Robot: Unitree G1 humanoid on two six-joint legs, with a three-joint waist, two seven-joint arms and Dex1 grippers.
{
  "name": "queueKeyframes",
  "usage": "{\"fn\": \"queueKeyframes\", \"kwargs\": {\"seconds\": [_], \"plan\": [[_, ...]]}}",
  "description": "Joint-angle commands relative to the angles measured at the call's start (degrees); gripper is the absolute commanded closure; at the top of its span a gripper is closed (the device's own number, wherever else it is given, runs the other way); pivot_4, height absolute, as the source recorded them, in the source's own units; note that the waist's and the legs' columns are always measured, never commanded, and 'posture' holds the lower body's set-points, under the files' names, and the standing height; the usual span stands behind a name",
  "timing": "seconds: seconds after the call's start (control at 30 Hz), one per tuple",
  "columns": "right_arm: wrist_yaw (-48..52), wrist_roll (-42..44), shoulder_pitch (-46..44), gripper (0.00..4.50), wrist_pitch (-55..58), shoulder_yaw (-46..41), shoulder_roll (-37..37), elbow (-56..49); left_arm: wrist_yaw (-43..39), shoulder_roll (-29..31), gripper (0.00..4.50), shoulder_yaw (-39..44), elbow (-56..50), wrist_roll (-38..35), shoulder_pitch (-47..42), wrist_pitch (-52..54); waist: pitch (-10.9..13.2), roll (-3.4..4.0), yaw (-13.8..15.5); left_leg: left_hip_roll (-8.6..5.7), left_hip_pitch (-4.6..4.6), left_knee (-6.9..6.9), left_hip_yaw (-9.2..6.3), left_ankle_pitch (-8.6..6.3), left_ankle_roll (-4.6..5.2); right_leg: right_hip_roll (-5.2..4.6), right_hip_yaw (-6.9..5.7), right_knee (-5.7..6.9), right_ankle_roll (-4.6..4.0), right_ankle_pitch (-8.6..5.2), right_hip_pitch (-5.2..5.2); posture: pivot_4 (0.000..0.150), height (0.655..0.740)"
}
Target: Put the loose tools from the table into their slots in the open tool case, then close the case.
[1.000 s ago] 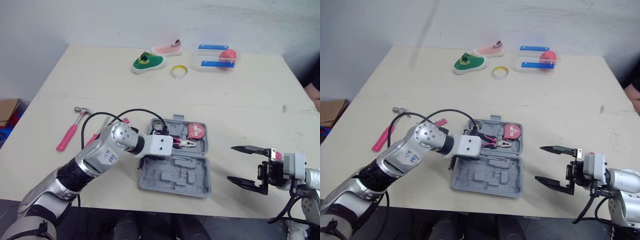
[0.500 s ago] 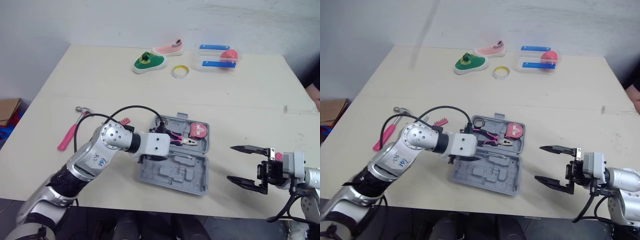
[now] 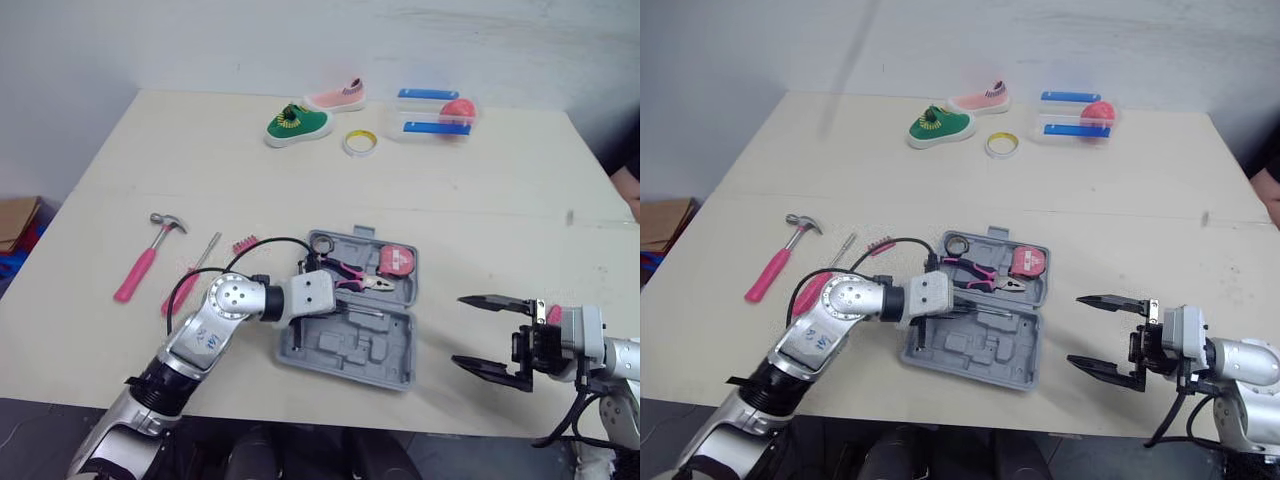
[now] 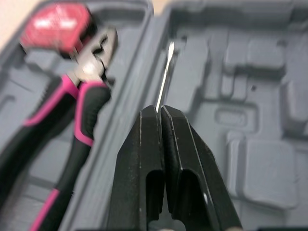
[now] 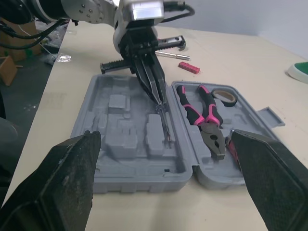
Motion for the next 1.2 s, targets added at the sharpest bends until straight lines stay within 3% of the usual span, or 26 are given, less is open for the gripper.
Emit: {"fn": "queueKeyframes", "kwargs": {"seconds": [0.03, 0.73, 1.0, 1.13, 1.2], "plan": [[-0.72, 1.55, 0.59, 0.0, 1.07, -1.76, -1.05, -2.63, 2.99, -1.84, 4.43, 0.57, -0.33, 1.18, 0.45, -0.35, 0.0, 0.0, 0.02, -0.01, 0.01, 0.02, 0.0, 0.0, 0.01, -0.02, 0.0, 0.0, 0.0, 0.0, 0.02, 0.15, 0.74], [-3.84, 1.91, 2.4, 0.0, 4.16, -1.95, -0.75, -6.87, 5.31, -2.33, 4.43, -2.21, 4.05, 3.46, 3.09, 17.08, -0.41, 0.15, -0.01, -0.01, 0.32, -0.01, -0.39, -0.4, 0.23, -0.03, -0.34, -0.47, 0.04, 0.04, 0.76, 0.15, 0.74], [-5.06, 2.09, 3.25, 0.0, 5.21, -4.26, -2.16, -7.39, 3.64, -3.57, 4.43, 2.37, 1.12, -2.31, 3.08, 7.42, -0.6, 0.24, 0.07, -0.04, 0.3, -0.04, -0.39, -0.52, 0.37, -0.09, -0.34, -0.59, 0.02, 0.06, 0.79, 0.15, 0.74], [-4.98, 1.85, 3.59, 0.0, 5.05, -10.87, -5.67, -2.9, -0.49, -4.2, 4.43, 16.34, -3.18, -14.98, 5.74, -11.24, -0.43, 0.41, 0.11, -0.01, 0.09, -0.09, -0.32, -0.53, 0.19, -0.09, -0.34, -0.72, 0.02, 0.06, 0.59, 0.15, 0.74], [-4.72, 2.2, 4.29, 0.0, 4.76, -13.39, -6.05, -0.09, -0.59, -2.81, 4.43, 21.37, -3.15, -17.15, 7.0, -15.2, -0.43, 0.41, 0.18, 0.01, 0.05, -0.15, -0.33, -0.55, 0.15, -0.06, -0.4, -0.9, 0.02, 0.05, 0.6, 0.15, 0.74]]}}
